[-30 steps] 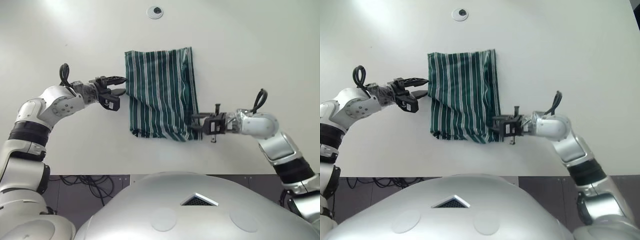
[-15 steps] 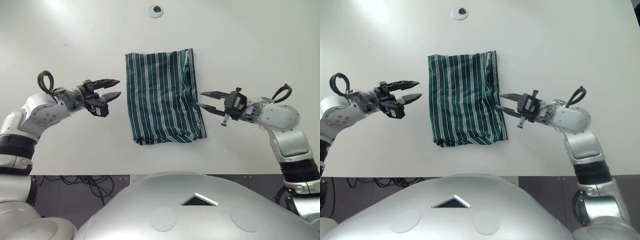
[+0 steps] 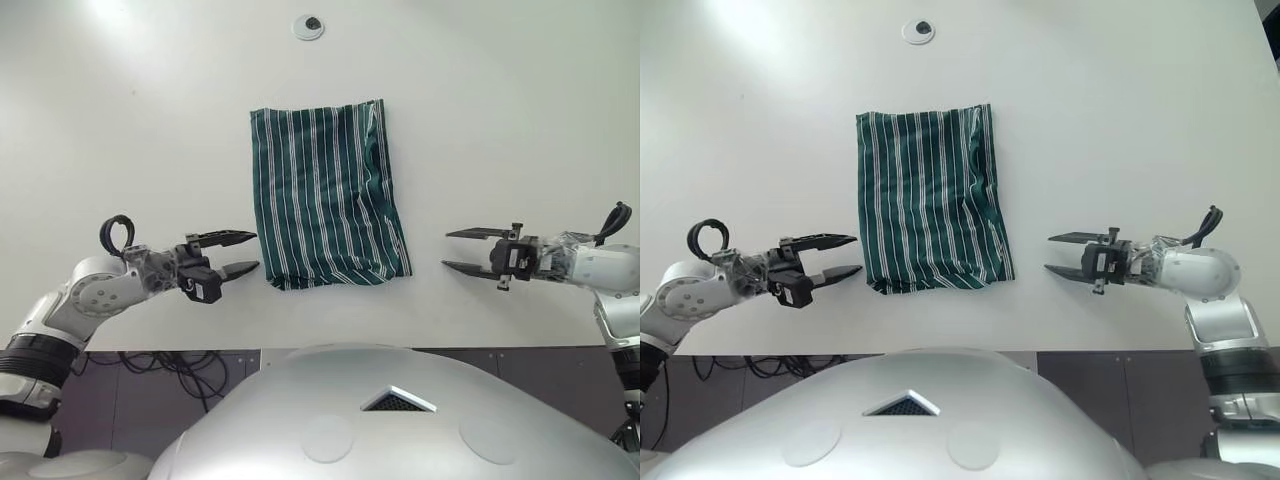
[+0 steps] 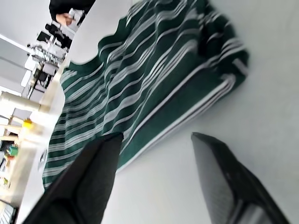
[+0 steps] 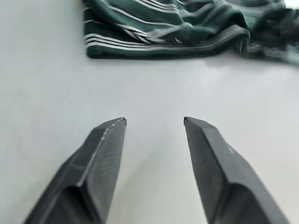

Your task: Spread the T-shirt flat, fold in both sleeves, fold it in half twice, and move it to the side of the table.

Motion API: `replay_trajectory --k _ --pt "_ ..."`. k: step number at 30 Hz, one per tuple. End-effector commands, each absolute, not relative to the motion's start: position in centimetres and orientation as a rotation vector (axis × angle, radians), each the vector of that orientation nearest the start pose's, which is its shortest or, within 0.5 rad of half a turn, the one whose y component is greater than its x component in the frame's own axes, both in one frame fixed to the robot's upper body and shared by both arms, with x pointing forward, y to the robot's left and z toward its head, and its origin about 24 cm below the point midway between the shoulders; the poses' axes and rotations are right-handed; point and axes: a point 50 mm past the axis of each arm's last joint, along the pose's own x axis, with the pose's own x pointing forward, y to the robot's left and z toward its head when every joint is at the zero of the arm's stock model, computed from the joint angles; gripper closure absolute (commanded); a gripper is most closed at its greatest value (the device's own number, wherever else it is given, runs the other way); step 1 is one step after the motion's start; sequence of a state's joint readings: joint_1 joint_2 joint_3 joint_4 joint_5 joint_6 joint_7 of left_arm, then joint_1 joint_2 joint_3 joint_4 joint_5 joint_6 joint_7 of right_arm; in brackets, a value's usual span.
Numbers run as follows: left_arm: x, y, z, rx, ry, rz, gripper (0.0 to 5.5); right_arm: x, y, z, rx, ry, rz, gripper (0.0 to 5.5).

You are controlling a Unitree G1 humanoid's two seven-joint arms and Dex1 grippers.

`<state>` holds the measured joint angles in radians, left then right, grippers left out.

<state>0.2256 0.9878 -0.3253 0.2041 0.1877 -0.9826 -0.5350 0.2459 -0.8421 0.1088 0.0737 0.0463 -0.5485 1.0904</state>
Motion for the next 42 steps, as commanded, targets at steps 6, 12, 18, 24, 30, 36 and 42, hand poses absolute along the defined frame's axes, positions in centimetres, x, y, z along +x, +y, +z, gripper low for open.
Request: replay_trajectory --k 6,12,18,24,30,36,42 --pt "11.9 22.0 1.1 0.929 -0.013 -1.445 2.70 13.7 -22.1 -0.2 -0.842 0.273 1.542 2.95" --pt "11.7 22.0 0.6 0.921 0.018 -1.473 3.38 13.8 -20.5 -0.7 -0.886 0.201 1.620 3.75" --pt "11.9 21.9 0.5 0.924 0.024 -1.490 4.37 14.5 -19.1 -1.1 -0.917 0.145 1.650 4.92" --pt "11.8 21.7 0.4 0.916 0.027 -1.505 5.06 14.6 -18.6 -1.1 -0.906 0.113 1.651 5.50" --pt "11.9 21.6 1.2 0.813 0.047 -1.489 5.46 14.2 -18.8 0.1 -0.694 0.178 1.636 5.50" --pt "13.3 22.1 2.9 0.671 0.113 -1.446 5.50 15.2 -20.4 2.3 -0.449 0.318 1.587 5.38" --pt "13.5 22.0 2.9 0.677 0.115 -1.451 5.50 15.1 -20.9 2.1 -0.491 0.357 1.569 4.55"
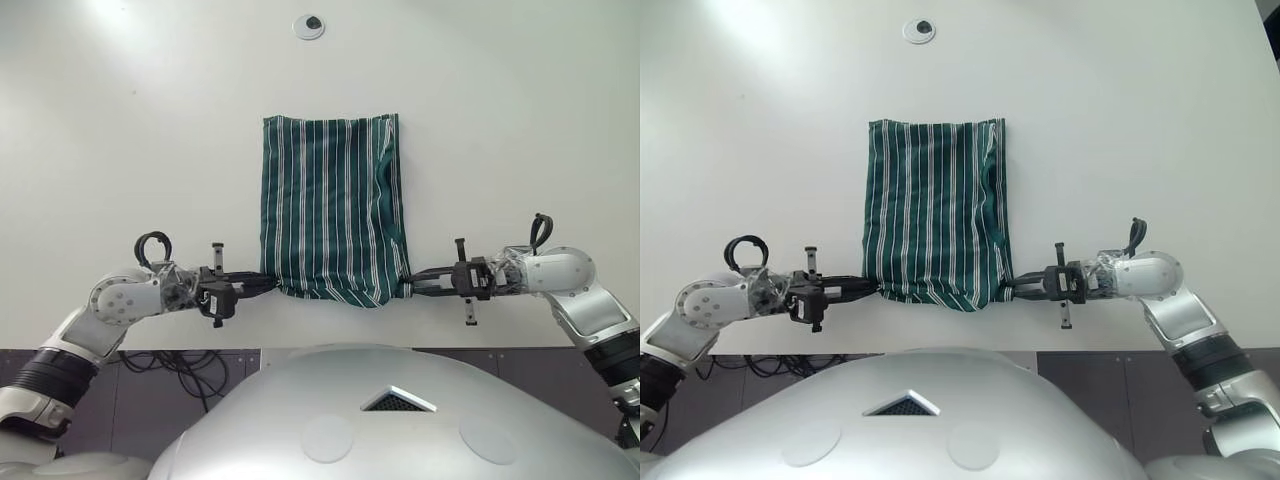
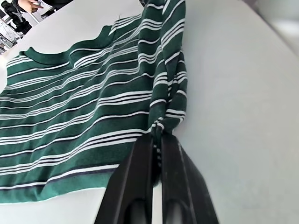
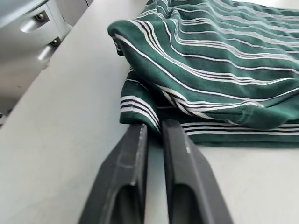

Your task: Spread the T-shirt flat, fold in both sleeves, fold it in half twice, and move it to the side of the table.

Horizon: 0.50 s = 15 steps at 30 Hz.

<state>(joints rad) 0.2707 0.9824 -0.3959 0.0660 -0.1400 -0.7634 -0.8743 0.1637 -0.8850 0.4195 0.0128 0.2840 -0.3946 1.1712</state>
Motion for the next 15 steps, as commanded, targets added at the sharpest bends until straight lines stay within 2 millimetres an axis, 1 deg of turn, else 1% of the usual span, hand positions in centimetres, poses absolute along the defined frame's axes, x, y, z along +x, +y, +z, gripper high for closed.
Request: replay_trajectory --k 1,2,5,10,12,15 --pt "13.5 22.0 2.9 0.677 0.113 -1.451 5.50 15.1 -21.0 2.1 -0.509 0.360 1.567 4.37" --pt "13.5 21.9 2.9 0.676 0.111 -1.453 5.50 15.1 -21.1 2.0 -0.540 0.355 1.561 4.28" --pt "13.4 21.8 2.9 0.672 0.107 -1.456 5.50 14.8 -21.1 1.8 -0.607 0.304 1.557 3.75" --pt "13.2 21.8 2.9 0.670 0.109 -1.452 5.50 14.3 -20.6 1.8 -0.621 0.216 1.552 3.13" --pt "13.2 21.7 2.9 0.666 0.107 -1.450 5.50 14.3 -20.1 1.8 -0.641 0.154 1.555 3.13" --pt "13.3 21.7 2.8 0.665 0.107 -1.448 5.50 14.1 -19.3 1.5 -0.756 0.073 1.584 3.13"
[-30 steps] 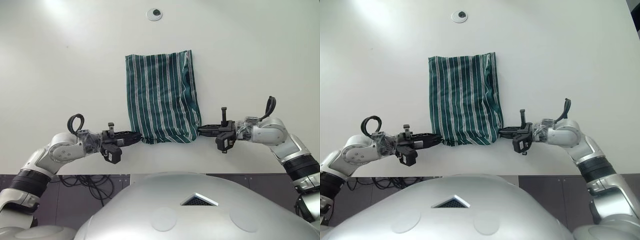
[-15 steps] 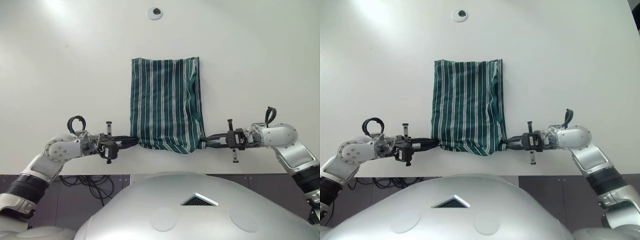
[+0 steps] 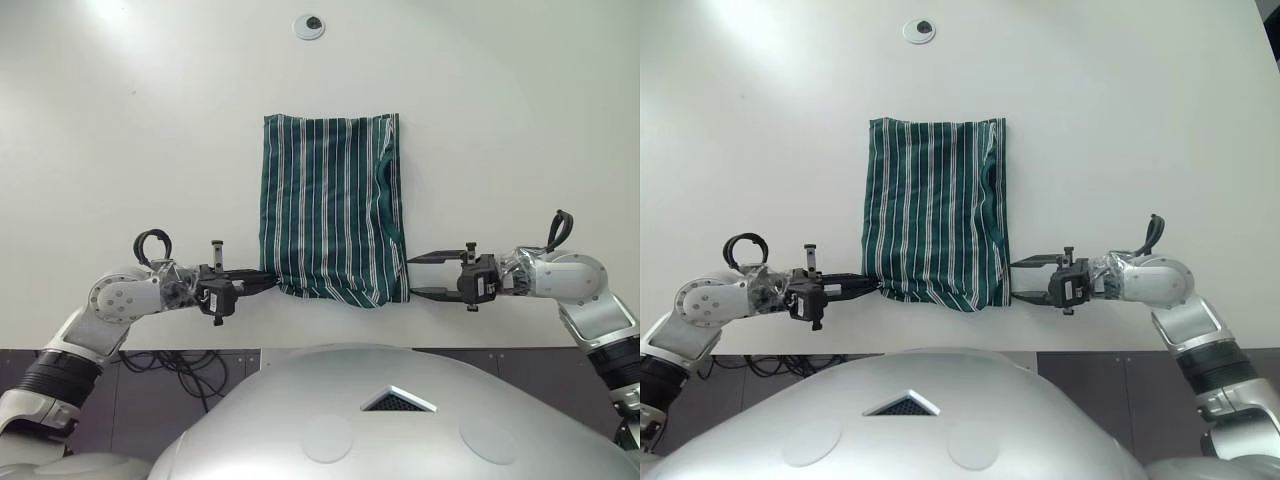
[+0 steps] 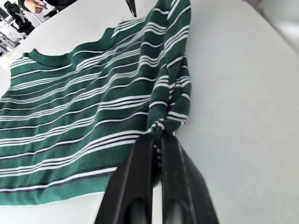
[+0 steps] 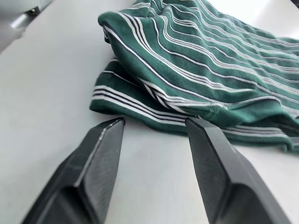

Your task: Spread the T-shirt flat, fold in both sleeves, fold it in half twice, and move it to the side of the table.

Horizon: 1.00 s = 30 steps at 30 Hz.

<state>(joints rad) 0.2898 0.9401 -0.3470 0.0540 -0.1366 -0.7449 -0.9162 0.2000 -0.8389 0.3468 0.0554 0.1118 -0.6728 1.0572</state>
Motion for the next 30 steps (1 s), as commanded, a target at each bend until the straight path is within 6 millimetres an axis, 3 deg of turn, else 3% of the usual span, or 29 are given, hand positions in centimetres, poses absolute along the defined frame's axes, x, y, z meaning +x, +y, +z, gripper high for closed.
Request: replay_trajectory --k 1,7,20,24,26,30 --pt "13.3 21.7 2.8 0.664 0.108 -1.448 5.50 14.0 -19.2 1.4 -0.792 0.056 1.593 3.13" --pt "13.2 21.5 2.7 0.657 0.104 -1.451 5.50 14.2 -18.5 0.6 -0.926 -0.016 1.620 3.13" --pt "13.1 21.4 2.6 0.658 0.107 -1.456 5.50 13.9 -19.6 0.1 -0.864 0.102 1.647 5.39" --pt "13.0 21.2 2.6 0.629 0.126 -1.477 5.50 13.5 -19.5 0.9 -0.714 0.145 1.641 5.49" --pt "12.1 21.2 3.2 0.455 0.239 -1.512 5.50 13.3 -19.5 2.4 -0.517 0.190 1.637 5.49" --pt "9.8 21.3 7.0 0.000 0.442 -1.685 5.50 12.8 -20.1 5.3 -0.229 0.295 1.702 5.49"
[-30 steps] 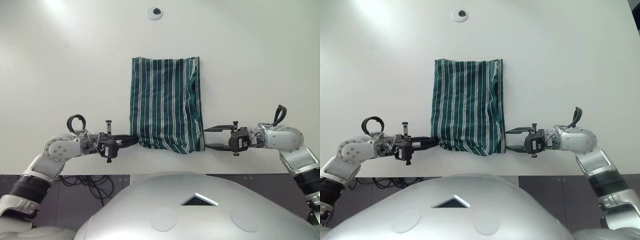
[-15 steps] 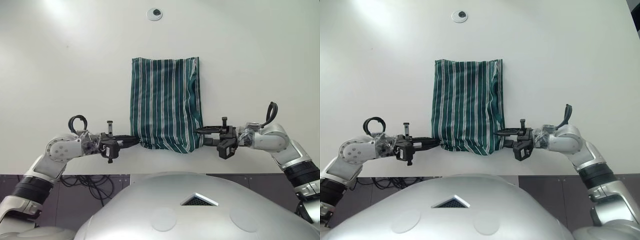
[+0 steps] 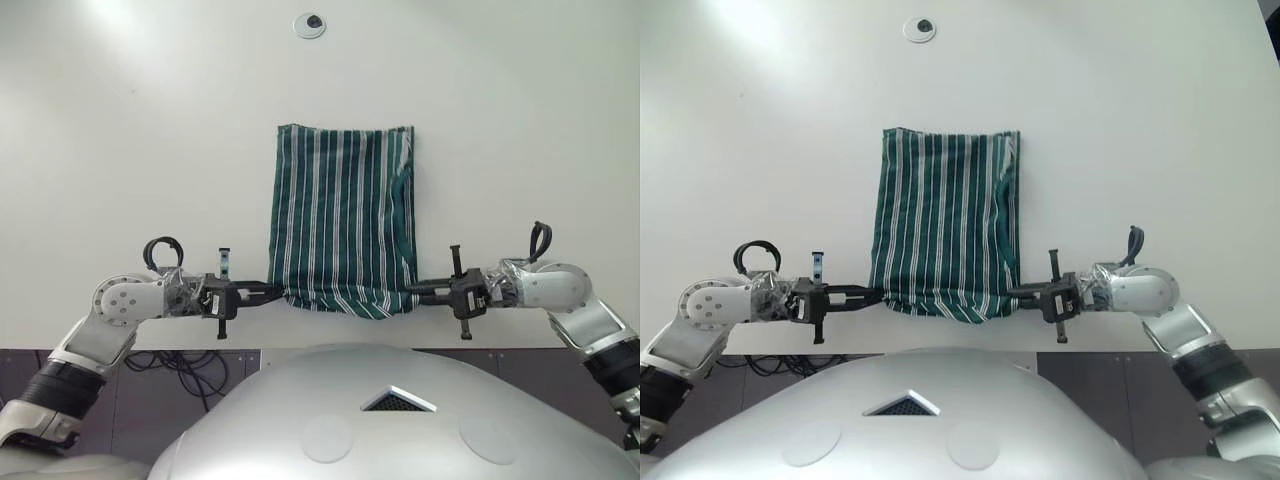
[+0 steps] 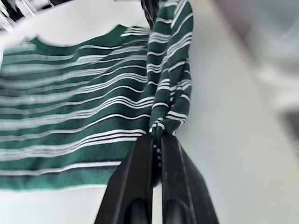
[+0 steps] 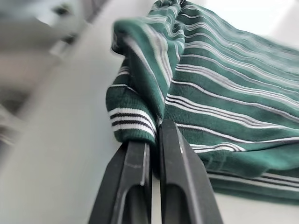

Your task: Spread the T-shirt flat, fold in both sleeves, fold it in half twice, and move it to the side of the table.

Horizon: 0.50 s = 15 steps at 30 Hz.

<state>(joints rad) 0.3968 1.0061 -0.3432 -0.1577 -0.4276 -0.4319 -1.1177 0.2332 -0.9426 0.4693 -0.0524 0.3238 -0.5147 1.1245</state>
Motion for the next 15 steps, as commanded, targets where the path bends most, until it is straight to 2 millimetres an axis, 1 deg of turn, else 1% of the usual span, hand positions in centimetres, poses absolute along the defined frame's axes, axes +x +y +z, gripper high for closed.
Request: replay_trajectory --k 1,3,6,8,9,12,15 --pt "9.6 21.4 7.8 -0.060 0.451 -1.710 5.50 12.6 -20.3 5.7 -0.195 0.320 1.717 5.49" --pt "10.1 21.3 8.8 -0.119 0.426 -1.711 5.50 12.3 -20.6 6.4 -0.134 0.371 1.741 5.49" --pt "10.7 21.3 9.2 -0.167 0.428 -1.674 5.50 12.5 -20.5 7.1 -0.065 0.351 1.720 5.49" --pt "11.2 21.4 9.1 -0.180 0.420 -1.625 5.50 12.9 -20.4 7.4 -0.054 0.328 1.695 5.49" --pt "11.8 21.4 8.9 -0.181 0.422 -1.574 5.50 13.2 -20.3 7.5 -0.050 0.317 1.670 5.49" --pt "13.0 21.6 7.7 -0.167 0.425 -1.488 5.50 14.5 -19.8 7.0 -0.070 0.314 1.584 5.49" --pt "14.1 22.5 7.2 -0.174 0.392 -1.404 5.50 15.8 -19.2 6.7 -0.087 0.294 1.508 5.49"
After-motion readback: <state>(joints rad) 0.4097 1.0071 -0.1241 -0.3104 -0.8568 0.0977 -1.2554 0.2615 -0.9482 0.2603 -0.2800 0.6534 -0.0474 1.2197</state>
